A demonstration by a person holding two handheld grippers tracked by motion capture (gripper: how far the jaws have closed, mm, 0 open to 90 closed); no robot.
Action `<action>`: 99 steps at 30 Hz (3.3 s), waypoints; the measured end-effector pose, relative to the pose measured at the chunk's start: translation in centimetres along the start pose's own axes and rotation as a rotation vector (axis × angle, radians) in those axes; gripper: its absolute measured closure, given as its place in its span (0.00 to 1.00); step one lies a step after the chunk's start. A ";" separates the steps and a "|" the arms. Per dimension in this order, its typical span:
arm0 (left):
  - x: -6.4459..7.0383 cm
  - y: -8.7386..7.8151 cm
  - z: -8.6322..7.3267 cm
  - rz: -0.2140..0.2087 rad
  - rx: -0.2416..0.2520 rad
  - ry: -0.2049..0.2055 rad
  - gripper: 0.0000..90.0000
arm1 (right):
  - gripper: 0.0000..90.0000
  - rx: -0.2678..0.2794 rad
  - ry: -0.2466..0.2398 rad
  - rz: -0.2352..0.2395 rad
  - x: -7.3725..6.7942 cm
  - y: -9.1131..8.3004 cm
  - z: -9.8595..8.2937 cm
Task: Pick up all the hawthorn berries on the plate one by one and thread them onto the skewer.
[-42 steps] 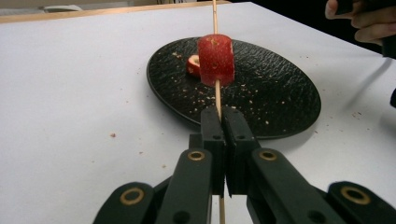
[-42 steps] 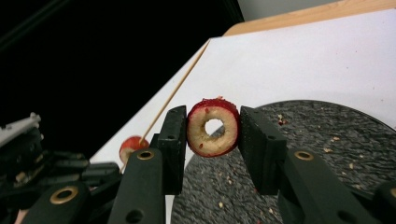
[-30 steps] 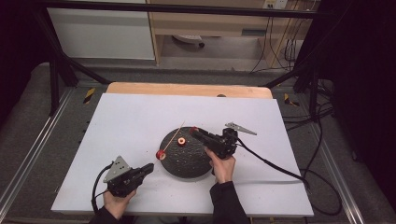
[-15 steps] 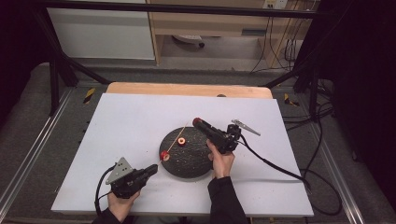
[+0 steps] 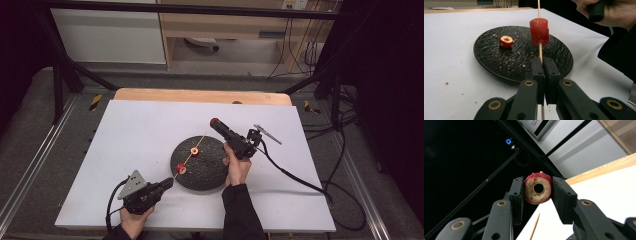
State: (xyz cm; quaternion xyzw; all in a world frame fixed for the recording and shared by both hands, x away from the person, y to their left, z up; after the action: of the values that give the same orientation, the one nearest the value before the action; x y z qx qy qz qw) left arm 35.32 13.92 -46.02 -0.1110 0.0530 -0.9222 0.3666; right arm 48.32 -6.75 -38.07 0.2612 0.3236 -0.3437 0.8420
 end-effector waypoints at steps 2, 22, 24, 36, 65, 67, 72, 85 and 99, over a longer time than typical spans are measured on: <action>0.1 0.0 0.1 -0.001 0.012 0.000 0.98 | 0.70 0.009 0.012 0.005 0.0 0.1 0.0; 0.8 0.5 0.2 -0.007 0.035 -0.012 0.98 | 0.70 0.033 0.075 0.019 0.2 0.3 -0.9; 0.8 0.6 0.2 -0.007 0.035 -0.011 0.98 | 0.70 0.037 0.080 0.021 0.2 0.3 -0.9; 0.8 0.7 0.2 0.002 0.042 -0.020 0.98 | 0.70 0.045 0.100 0.034 0.1 0.3 -1.3; 2.1 3.6 1.9 0.040 0.117 -0.056 0.98 | 0.71 0.051 0.088 0.050 -0.6 -0.3 -1.1; 2.2 3.4 2.0 0.044 0.128 -0.045 0.98 | 0.71 0.050 0.092 0.051 -0.6 -0.3 -1.2; 2.5 3.2 2.3 0.059 0.154 -0.036 0.98 | 0.71 0.049 0.102 0.047 -0.4 -0.2 -1.2; 2.4 3.4 2.1 0.068 0.142 -0.036 0.98 | 0.71 0.024 0.096 0.044 -0.4 -0.3 -1.7; 2.2 4.8 3.0 0.048 0.133 -0.053 0.98 | 0.71 -0.022 0.056 0.051 -0.8 -1.1 -3.1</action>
State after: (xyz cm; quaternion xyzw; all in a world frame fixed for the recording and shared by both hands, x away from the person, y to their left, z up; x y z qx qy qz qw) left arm 37.74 8.86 -43.60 -0.1095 -0.0155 -0.9114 0.3964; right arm 45.93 -5.06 -39.71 0.2694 0.3442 -0.3111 0.8439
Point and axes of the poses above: each handheld gripper's, and its own axes: y roughly forward along the jaws, z roughly out of its top, x roughly to its right, the point moved 8 cm from there along y, roughly forward along the jaws, and after that the axes turned 9 degrees about x, right-handed, at the moved point
